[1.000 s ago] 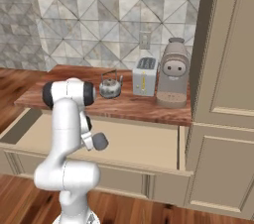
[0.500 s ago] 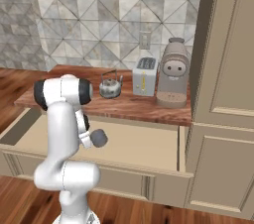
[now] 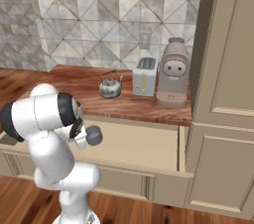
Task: Pick the measuring cup from the drawer and place it on the counter.
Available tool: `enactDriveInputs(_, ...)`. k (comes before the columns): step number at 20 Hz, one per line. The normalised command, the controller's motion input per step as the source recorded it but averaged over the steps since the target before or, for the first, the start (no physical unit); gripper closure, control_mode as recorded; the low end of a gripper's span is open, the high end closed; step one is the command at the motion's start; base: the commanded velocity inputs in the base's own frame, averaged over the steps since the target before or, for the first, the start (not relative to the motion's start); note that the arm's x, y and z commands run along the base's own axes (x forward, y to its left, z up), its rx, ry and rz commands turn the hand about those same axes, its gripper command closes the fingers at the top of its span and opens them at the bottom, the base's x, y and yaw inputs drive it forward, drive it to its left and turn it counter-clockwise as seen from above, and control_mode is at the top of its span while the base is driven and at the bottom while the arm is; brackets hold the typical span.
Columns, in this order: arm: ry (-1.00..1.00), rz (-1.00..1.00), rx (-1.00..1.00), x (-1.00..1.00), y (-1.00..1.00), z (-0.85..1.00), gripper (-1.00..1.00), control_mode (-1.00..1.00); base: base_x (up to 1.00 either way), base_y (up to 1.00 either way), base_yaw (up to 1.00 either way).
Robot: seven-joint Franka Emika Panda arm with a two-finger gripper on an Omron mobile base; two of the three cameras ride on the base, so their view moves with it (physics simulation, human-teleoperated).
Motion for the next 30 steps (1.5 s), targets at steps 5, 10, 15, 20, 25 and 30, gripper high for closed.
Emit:
enactDriveInputs(5,-0.02,0.0,0.24,-0.11,0.0,1.0,1.0,-1.0,0.0,0.0,0.0)
enactDriveInputs(10,0.0,0.13,0.17,0.09,0.0,1.0,1.0,-1.0,0.0,0.0,0.0)
enactDriveInputs(15,0.0,0.22,0.1,0.17,0.0,1.0,1.0,-1.0,0.0,0.0,0.0)
enactDriveInputs(20,0.02,0.28,0.0,0.23,0.0,1.0,1.0,-1.0,0.0,0.0,0.0)
enactDriveInputs(25,0.0,0.41,-0.11,0.42,0.01,1.0,1.0,-1.0,0.0,0.0,0.0)
enactDriveInputs(30,-0.04,0.52,-0.22,0.59,0.0,0.42,1.0,-1.0,0.0,0.0,0.0)
